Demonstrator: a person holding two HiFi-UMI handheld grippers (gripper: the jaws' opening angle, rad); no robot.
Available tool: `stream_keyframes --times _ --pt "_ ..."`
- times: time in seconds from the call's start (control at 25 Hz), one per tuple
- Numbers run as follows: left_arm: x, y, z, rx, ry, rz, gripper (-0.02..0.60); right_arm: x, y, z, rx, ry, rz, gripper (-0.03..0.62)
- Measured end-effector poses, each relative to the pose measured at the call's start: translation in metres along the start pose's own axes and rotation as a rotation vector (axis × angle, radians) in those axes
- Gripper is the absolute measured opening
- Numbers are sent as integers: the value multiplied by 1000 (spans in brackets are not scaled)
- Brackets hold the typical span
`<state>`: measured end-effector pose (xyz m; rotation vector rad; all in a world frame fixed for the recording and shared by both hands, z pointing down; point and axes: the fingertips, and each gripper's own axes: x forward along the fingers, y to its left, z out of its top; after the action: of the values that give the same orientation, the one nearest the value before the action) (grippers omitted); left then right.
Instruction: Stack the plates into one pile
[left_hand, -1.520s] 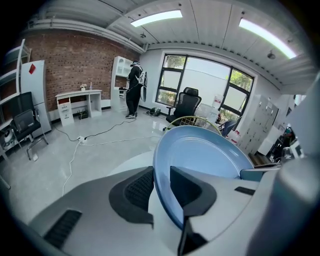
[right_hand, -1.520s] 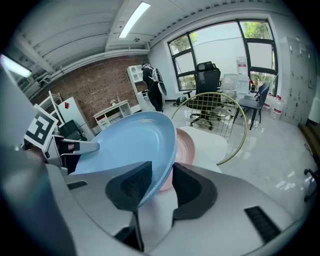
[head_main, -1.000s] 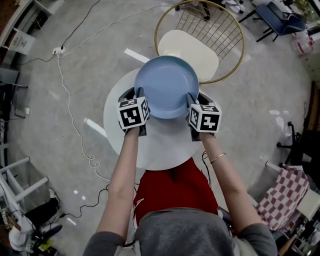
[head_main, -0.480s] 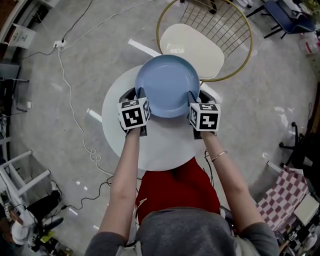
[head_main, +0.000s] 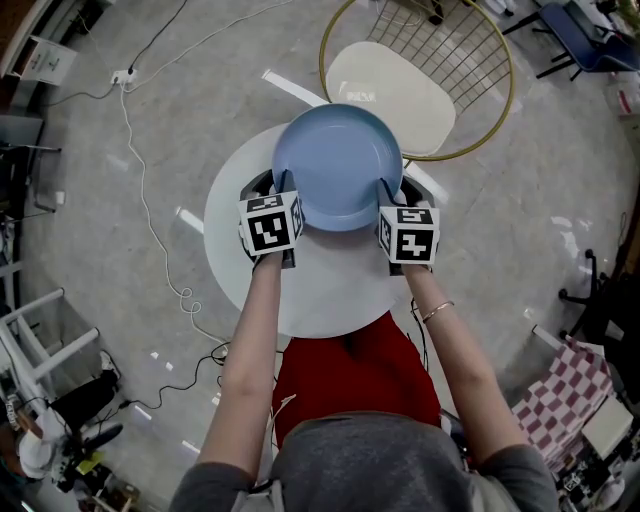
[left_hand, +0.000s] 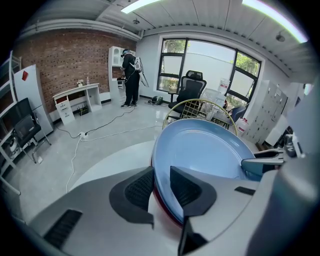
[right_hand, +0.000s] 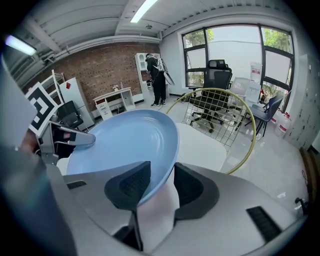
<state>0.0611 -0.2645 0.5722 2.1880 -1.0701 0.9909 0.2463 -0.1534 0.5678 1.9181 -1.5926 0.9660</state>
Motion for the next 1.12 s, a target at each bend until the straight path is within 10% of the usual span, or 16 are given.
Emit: stream_keyframes --times 1.12 --pt "-70 -1 24 55 -143 -25 71 -59 24 36 11 -201 55 138"
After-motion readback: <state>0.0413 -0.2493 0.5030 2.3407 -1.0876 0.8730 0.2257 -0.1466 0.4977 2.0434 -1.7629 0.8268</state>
